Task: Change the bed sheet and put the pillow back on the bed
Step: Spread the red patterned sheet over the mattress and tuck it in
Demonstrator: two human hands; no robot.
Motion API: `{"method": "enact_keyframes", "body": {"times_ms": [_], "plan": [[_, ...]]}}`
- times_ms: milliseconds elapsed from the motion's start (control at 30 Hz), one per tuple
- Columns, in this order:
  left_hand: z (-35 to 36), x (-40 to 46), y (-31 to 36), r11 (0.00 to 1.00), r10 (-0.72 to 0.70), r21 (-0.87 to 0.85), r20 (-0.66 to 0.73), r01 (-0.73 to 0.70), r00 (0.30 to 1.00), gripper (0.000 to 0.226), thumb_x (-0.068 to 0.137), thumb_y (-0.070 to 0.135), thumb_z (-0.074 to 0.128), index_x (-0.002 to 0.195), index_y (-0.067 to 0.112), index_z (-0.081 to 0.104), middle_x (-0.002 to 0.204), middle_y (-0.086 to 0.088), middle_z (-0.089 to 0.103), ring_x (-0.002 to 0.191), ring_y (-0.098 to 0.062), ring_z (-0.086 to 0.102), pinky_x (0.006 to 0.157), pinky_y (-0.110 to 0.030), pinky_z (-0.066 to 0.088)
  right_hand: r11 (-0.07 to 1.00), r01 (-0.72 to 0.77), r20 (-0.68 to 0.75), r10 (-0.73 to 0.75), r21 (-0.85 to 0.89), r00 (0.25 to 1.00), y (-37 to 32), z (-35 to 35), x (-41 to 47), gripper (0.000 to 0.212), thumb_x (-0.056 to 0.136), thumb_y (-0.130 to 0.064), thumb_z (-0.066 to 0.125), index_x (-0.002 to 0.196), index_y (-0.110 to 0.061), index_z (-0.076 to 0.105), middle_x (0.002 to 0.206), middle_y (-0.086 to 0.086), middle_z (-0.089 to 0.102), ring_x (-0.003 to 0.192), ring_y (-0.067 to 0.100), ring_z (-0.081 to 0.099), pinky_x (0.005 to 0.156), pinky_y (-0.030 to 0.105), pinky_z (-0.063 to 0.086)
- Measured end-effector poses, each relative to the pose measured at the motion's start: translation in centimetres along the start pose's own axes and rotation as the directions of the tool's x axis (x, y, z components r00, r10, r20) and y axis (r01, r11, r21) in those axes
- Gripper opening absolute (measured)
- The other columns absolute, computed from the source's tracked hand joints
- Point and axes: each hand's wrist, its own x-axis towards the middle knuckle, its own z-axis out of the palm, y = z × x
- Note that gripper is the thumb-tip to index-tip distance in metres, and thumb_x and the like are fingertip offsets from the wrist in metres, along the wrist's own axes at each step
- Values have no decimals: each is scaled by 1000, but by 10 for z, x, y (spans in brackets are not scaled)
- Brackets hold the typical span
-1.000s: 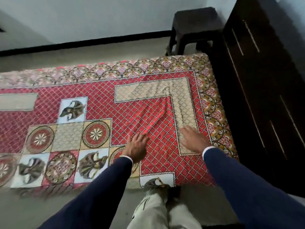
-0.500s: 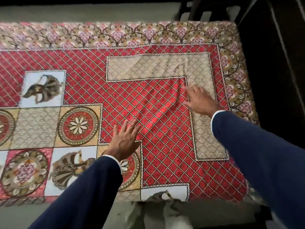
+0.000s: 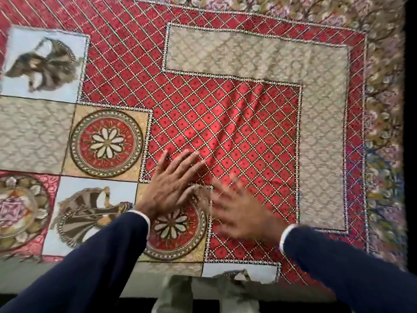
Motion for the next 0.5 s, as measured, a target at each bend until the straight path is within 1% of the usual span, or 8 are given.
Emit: {"method": "enact_keyframes", "body": {"times_ms": [67, 133, 233, 300, 367, 400, 433, 500], "plan": [[-9, 8, -7, 999, -39, 6, -15, 39, 999, 63, 104, 53, 21, 161, 28, 13, 169, 1, 7, 156, -20, 6, 119, -63, 14, 976, 214, 75, -211, -30, 974, -63, 21, -15, 77, 99, -65, 35, 160, -32, 0, 168, 5, -9, 154, 34, -7, 118, 67, 7], [-13, 17, -16, 996, -85, 12, -7, 85, 996, 63, 104, 55, 18, 161, 30, 7, 169, 2, 1, 156, -21, 1, 120, -63, 11, 951, 300, 78, -294, -70, 953, -100, 37, -22, 81, 97, -64, 41, 160, -29, 7, 168, 6, -8, 154, 34, -7, 119, 64, 13], [-6, 19, -26, 997, -39, 64, 36, 37, 999, 67, 103, 59, 17, 161, 28, 3, 169, -1, -2, 156, -26, -3, 119, -64, 10, 850, 510, 124, -497, -128, 859, -112, 40, -22, 67, 102, -55, 33, 159, -23, 17, 169, 5, 2, 155, 30, -5, 121, 60, 8], [3, 2, -26, 995, 29, 99, 42, -33, 999, 70, 103, 60, 22, 161, 27, 4, 169, -6, -2, 155, -31, -4, 118, -66, 9, 801, 595, 129, -584, -71, 801, -103, 34, -15, 58, 103, -42, 41, 156, -23, 26, 168, 5, 11, 155, 29, 7, 123, 57, 7], [7, -21, -22, 991, 87, 101, 44, -91, 995, 71, 102, 61, 28, 161, 28, 5, 169, -10, -1, 155, -35, -3, 118, -66, 10, 849, 522, -53, -519, 82, 853, -83, 7, 0, 45, 102, -26, 48, 146, -18, 45, 155, 12, 40, 139, 29, 42, 115, 51, 32], [9, -34, -18, 988, 116, 95, 49, -120, 992, 72, 102, 61, 29, 161, 29, 4, 168, -11, -1, 155, -36, -3, 118, -66, 10, 890, 414, -189, -381, 192, 905, -64, -11, 11, 35, 103, -21, 46, 136, -14, 54, 137, 14, 56, 120, 27, 56, 103, 47, 46], [11, -49, -13, 985, 145, 86, 58, -150, 988, 72, 102, 61, 30, 160, 31, 1, 168, -12, -1, 154, -37, -3, 118, -67, 10, 919, 292, -301, -209, 265, 930, -39, -29, 24, 29, 105, -22, 43, 128, -13, 58, 122, 13, 62, 105, 24, 60, 93, 43, 52], [14, -73, -7, 973, 216, 69, 78, -222, 973, 70, 102, 59, 31, 160, 34, 2, 168, -13, -1, 154, -37, -3, 118, -66, 10, 979, 10, -413, 77, 205, 907, 33, -57, 51, 34, 101, -29, 50, 131, -14, 57, 132, 15, 56, 117, 28, 53, 103, 41, 44]]}}
